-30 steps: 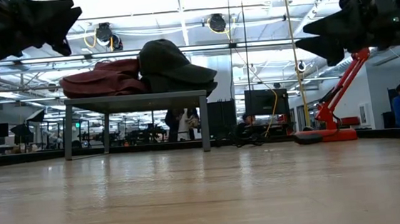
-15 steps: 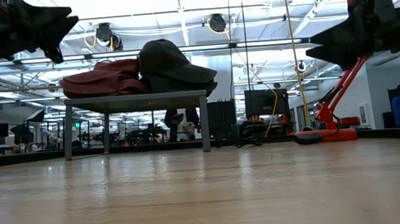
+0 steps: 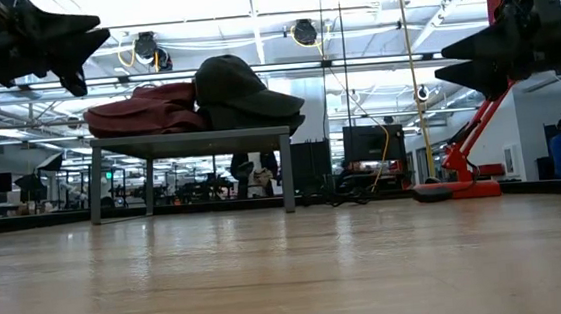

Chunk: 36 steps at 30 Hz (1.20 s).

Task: Pick & Place hat
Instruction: Return to Home Position

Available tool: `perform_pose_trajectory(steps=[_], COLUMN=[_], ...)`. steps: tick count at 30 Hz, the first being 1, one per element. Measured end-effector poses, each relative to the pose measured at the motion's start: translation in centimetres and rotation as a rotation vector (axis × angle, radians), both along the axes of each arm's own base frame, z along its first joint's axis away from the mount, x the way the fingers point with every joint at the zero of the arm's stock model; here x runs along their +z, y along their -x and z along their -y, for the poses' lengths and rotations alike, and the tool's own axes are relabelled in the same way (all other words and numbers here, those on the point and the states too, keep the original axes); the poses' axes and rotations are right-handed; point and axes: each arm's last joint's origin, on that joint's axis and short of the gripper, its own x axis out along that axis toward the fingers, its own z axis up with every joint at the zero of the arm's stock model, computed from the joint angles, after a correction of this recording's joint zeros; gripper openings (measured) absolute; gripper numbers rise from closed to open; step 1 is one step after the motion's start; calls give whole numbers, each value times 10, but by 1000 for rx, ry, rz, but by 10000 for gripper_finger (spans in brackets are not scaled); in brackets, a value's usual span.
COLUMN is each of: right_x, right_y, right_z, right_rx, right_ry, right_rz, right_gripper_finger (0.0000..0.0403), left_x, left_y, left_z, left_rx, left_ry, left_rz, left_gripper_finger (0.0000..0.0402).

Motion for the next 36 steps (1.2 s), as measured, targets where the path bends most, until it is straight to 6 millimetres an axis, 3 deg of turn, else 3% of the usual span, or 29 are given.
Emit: perform_pose_trajectory(steps=[6,16,36], right_x=[1,19,20], right_y=[-1,0,0], right_z=[0,0,0], right_rx=[-7,-18,-17], right_ry=[44,75,75], right_rz=[1,183,187], right_gripper_finger=[247,247,247], left_x=[0,0,0], left_y=[0,0,0], left_z=[1,1,1], left_rx=[-31,-31,-31], left_ry=[7,7,8], left_rz=[2,1,1], left_gripper_finger=[113,113,113])
